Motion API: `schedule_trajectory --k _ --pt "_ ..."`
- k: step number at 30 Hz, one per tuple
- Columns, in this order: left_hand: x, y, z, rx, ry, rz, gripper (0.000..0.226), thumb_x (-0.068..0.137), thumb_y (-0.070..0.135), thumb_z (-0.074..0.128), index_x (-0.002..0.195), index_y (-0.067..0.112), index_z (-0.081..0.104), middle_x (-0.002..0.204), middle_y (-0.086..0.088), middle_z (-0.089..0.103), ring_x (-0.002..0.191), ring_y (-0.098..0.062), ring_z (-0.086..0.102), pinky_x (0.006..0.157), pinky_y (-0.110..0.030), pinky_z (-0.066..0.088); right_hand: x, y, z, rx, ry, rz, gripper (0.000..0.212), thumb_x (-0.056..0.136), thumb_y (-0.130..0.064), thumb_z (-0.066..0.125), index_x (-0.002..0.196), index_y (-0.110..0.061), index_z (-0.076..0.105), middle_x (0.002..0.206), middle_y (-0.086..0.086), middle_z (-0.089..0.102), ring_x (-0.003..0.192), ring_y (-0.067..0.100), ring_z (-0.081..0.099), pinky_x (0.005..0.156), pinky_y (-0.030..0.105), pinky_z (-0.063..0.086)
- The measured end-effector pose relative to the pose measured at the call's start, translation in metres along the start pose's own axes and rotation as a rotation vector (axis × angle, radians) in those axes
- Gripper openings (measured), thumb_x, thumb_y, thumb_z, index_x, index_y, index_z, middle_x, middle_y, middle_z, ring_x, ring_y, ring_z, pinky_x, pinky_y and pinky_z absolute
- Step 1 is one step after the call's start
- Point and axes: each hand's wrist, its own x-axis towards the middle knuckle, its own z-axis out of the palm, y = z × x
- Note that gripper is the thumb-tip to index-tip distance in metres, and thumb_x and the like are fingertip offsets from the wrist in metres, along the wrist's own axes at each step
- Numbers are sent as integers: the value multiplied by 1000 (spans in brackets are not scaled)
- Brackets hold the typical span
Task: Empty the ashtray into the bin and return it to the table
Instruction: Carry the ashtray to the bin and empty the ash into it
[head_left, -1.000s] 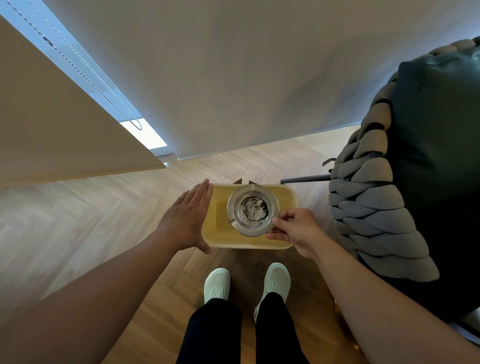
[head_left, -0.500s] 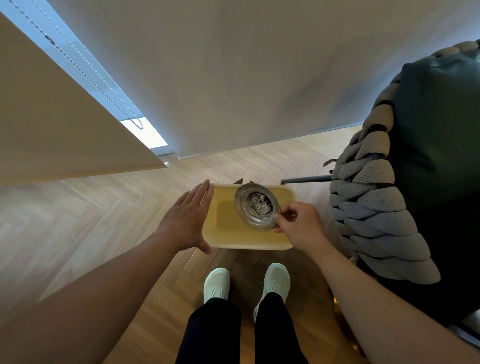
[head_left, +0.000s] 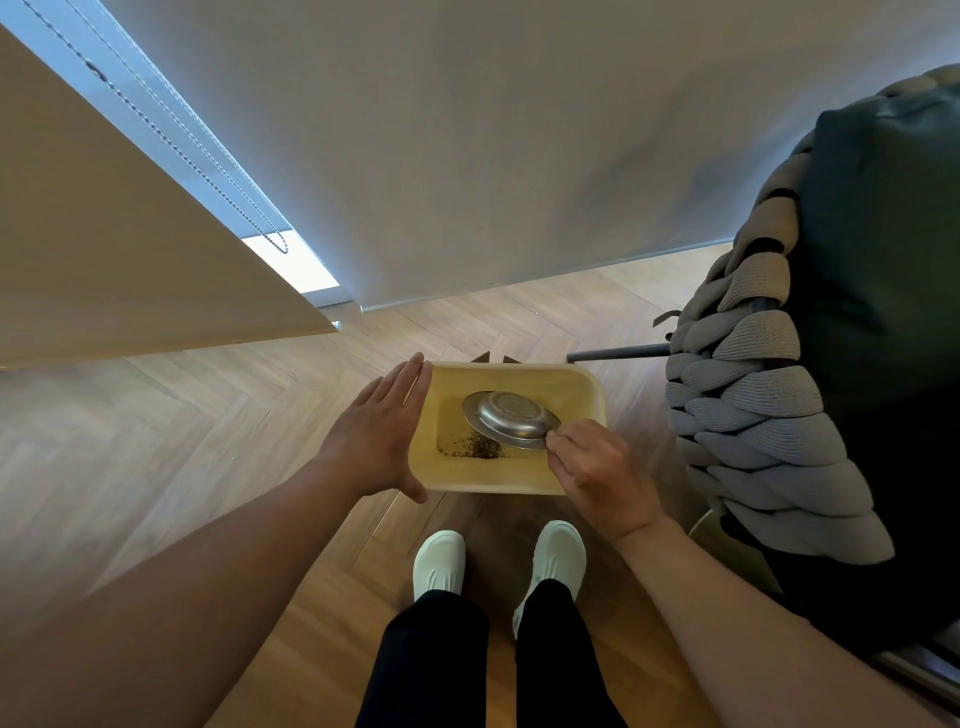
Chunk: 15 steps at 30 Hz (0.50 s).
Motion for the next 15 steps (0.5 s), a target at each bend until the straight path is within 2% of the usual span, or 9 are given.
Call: schedule_trajectory --k 10,15 --pt "0 3 -1 7 4 -8 159 45 74 79 146 16 -30 162 -6 -20 149 -22 -13 118 -36 -2 -1 3 -2 -7 1 -9 8 87 -1 68 89 4 74 83 15 71 74 28 69 62 40 61" --pt "0 3 -2 -5 1 -10 159 45 72 81 147 15 -28 162 -6 -20 149 -22 -14 119 -36 -1 -1 1 -1 56 -8 59 3 83 2 72 86 1 74 78 13 70 68 26 67 59 39 60"
